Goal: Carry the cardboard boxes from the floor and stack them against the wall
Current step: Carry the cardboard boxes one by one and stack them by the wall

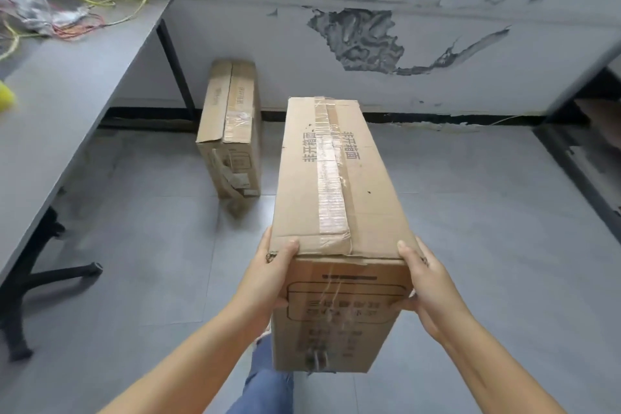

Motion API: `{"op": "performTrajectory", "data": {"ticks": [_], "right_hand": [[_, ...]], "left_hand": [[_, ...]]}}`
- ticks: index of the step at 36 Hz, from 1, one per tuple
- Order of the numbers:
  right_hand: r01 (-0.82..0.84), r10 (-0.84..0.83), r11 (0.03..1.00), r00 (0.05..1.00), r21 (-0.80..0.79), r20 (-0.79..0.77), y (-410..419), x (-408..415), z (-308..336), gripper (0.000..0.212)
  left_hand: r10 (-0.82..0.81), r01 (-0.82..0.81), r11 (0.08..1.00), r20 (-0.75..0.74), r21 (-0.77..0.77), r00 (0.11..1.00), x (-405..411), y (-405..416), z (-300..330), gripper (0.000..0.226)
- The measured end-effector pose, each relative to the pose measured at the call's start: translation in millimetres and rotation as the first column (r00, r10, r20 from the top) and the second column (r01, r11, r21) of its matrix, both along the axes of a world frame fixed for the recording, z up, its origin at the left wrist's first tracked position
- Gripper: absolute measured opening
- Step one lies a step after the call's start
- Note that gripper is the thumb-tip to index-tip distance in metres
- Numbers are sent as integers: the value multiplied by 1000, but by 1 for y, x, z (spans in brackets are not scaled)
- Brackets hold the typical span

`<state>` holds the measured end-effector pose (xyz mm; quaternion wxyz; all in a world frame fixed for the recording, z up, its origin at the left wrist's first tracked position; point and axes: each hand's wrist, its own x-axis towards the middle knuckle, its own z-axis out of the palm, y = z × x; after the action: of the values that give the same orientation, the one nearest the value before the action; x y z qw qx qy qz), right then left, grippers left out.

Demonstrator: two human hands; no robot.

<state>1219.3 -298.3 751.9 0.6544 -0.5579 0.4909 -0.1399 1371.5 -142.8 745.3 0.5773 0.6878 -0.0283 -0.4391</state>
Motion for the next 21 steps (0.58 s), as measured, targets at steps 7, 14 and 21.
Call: {"op": "performTrajectory", "data": {"ticks": [7,14,21], "right_hand": [[52,-52,998,999,33,-9,-63,108,3,27],[8,-7,999,999,36,-43,-135,200,5,26],[-81,84,995,995,62,-56,-224,292,-21,30]], "left_hand": [[-37,37,999,-11,30,999,115,-70,6,44],[-14,14,1000,-11,22,1000,200,-137,9,38],[69,-69,997,-14,45,998,281,-214,-17,34]]}}
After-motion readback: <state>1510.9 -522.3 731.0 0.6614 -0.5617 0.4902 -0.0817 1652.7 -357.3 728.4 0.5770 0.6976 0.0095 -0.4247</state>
